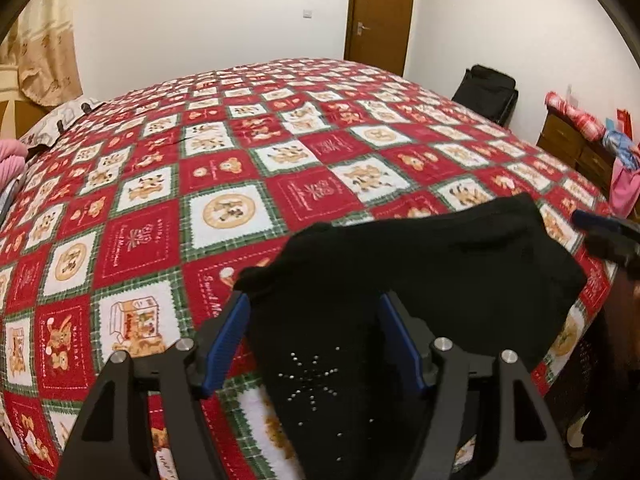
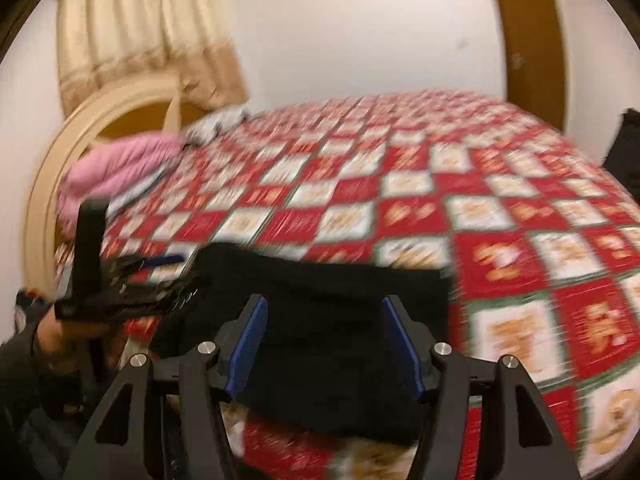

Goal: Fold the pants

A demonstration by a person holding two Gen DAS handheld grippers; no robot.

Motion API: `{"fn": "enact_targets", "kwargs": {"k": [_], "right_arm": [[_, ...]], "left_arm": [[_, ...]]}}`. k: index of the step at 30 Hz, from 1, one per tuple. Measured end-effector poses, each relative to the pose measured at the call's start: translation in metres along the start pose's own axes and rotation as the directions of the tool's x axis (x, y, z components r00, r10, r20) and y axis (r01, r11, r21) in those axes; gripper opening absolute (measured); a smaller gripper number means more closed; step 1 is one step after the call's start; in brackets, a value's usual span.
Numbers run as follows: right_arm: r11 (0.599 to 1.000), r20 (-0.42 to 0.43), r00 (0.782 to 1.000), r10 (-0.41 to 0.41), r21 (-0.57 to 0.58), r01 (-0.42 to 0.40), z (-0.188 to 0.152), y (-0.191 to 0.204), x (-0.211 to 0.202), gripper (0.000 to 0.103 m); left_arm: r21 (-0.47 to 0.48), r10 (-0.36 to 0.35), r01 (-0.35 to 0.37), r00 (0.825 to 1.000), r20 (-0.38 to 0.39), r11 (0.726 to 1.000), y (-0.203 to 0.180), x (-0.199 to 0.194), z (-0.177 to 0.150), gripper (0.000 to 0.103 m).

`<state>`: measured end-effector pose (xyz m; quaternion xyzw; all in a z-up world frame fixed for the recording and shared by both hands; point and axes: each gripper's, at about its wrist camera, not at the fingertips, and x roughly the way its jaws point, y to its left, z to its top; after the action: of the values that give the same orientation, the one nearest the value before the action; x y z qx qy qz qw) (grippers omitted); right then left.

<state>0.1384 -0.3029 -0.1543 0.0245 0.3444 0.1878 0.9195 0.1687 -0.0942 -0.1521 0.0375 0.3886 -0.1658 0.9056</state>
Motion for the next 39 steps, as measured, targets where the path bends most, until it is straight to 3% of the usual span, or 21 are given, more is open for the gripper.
{"fn": "enact_targets", "kwargs": {"k": [4, 6, 16, 19, 22, 24, 26, 28, 31, 33, 35, 39], "right_arm": [[0.999, -0.136, 0.990, -0.038, 0.028, 0.042, -0.016, -0.007, 0.038, 0.061], [0.999, -0.170, 0.985, -0.022, 0.046, 0.030, -0.023, -0.017, 0.048, 0.061], [0.999, -0.159, 0.986, -0.045, -0.015, 0.043, -0.020, -0.002, 0.042, 0.061], [0.996, -0.116, 0.989, -0.089, -0.027, 0.086, -0.013, -0.002, 0.031, 0.061], [0.998, -0.077, 0.996, -0.053, 0.009, 0.054, -0.009, -0.011, 0.019, 0.061], [0.997, -0.071, 0.994, -0.078, 0.006, 0.079, -0.008, -0.012, 0.021, 0.061], [0.999, -0.092, 0.995, -0.047, -0.004, 0.047, -0.005, -0.008, 0.030, 0.061], [0.999, -0.112, 0.993, 0.044, -0.012, -0.046, 0.002, 0.003, 0.044, 0.061], [0.988, -0.205, 0.967, 0.150, 0.000, -0.153, 0.009, 0.015, 0.078, 0.061], [0.993, -0.226, 0.967, 0.116, 0.034, -0.111, 0.009, 0.009, 0.100, 0.061], [0.992, -0.225, 0.967, 0.122, 0.051, -0.113, 0.009, 0.003, 0.112, 0.061], [0.995, -0.222, 0.970, 0.102, 0.023, -0.099, 0.011, 0.006, 0.097, 0.061]], "left_arm": [[-0.014, 0.000, -0.001, 0.999, -0.032, 1.000, 0.003, 0.009, -0.006, 0.072], [-0.034, -0.001, 0.000, 0.999, -0.032, 0.999, 0.007, 0.010, -0.008, 0.081], [-0.041, -0.011, 0.009, 0.999, -0.038, 0.999, 0.005, 0.004, -0.013, 0.082], [-0.046, -0.012, 0.010, 0.999, -0.039, 0.999, 0.008, 0.003, -0.015, 0.082], [-0.056, -0.013, 0.010, 0.999, -0.044, 0.998, 0.011, 0.005, -0.016, 0.082], [-0.065, -0.018, 0.015, 0.999, -0.046, 0.998, 0.011, 0.005, -0.017, 0.082], [-0.066, -0.022, 0.019, 0.999, -0.046, 0.998, 0.009, 0.000, -0.021, 0.082], [-0.051, -0.036, 0.034, 0.998, -0.044, 0.998, 0.003, -0.008, -0.027, 0.082], [-0.012, -0.050, 0.050, 0.997, -0.062, 0.999, -0.007, -0.016, -0.040, 0.083], [0.026, -0.057, 0.060, 0.994, -0.098, 0.998, -0.016, -0.010, -0.051, 0.092], [0.042, -0.052, 0.057, 0.991, -0.121, 0.997, -0.020, -0.003, -0.056, 0.092], [0.005, -0.084, 0.085, 0.989, -0.123, 0.996, -0.015, 0.000, -0.055, 0.092]]}}
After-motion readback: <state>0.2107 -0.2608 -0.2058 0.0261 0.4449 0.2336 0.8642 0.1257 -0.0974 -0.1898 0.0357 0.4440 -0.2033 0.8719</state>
